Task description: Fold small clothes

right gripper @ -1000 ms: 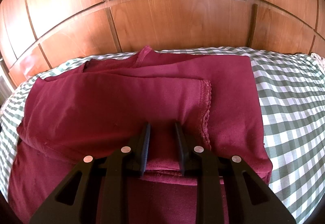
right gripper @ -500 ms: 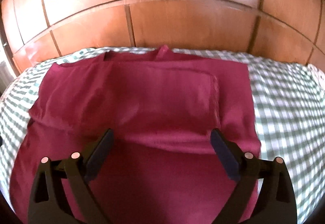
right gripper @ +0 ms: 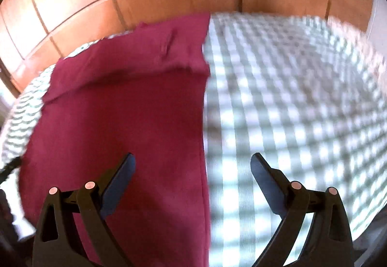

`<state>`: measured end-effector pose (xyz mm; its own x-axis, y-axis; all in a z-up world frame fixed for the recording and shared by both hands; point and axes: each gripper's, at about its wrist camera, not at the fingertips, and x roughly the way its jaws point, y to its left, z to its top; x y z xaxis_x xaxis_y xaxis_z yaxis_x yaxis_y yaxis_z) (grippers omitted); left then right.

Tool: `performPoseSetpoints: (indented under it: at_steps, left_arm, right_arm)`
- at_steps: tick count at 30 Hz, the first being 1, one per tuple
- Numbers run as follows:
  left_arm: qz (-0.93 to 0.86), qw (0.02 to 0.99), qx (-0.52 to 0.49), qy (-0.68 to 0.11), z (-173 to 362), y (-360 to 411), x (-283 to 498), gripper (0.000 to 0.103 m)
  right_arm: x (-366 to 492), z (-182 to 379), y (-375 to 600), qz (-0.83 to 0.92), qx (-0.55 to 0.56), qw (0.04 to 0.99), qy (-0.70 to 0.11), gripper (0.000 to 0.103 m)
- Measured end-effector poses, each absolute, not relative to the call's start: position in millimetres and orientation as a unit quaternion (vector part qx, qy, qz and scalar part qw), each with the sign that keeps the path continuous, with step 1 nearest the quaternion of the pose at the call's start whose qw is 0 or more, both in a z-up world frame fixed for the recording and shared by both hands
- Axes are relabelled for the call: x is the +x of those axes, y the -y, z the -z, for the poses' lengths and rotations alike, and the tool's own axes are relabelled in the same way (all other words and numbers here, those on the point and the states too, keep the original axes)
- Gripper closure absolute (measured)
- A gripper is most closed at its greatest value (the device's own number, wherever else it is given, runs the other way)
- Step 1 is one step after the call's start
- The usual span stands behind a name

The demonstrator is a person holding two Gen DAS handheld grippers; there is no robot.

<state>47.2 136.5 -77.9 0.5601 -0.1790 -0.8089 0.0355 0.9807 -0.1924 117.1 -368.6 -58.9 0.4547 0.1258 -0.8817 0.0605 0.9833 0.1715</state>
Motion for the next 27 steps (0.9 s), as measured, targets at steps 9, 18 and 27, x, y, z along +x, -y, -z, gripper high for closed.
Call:
performPoseSetpoints:
  at_steps: [9, 18, 27]
  left_arm:
    - [0.136, 0.852, -0.064, -0.501, 81.3, -128.9, 5.0, 0.090]
    - [0.208, 0.852, -0.201, -0.437, 30.1, -156.1, 33.6, 0.094]
    - [0.156, 0.863, -0.241, -0.416, 17.9, -155.0, 146.1, 0.099]
  right_arm:
    - [44.4, 66.5, 349.6, -0.091, 0.089, 0.794, -0.594, 0.068]
    - [87.8, 16.4, 365.8, -0.134, 0.201, 0.829, -0.504, 0.095]
    - [196.0, 29.0, 380.3, -0.089, 0.240, 0.837, -0.483, 0.095]
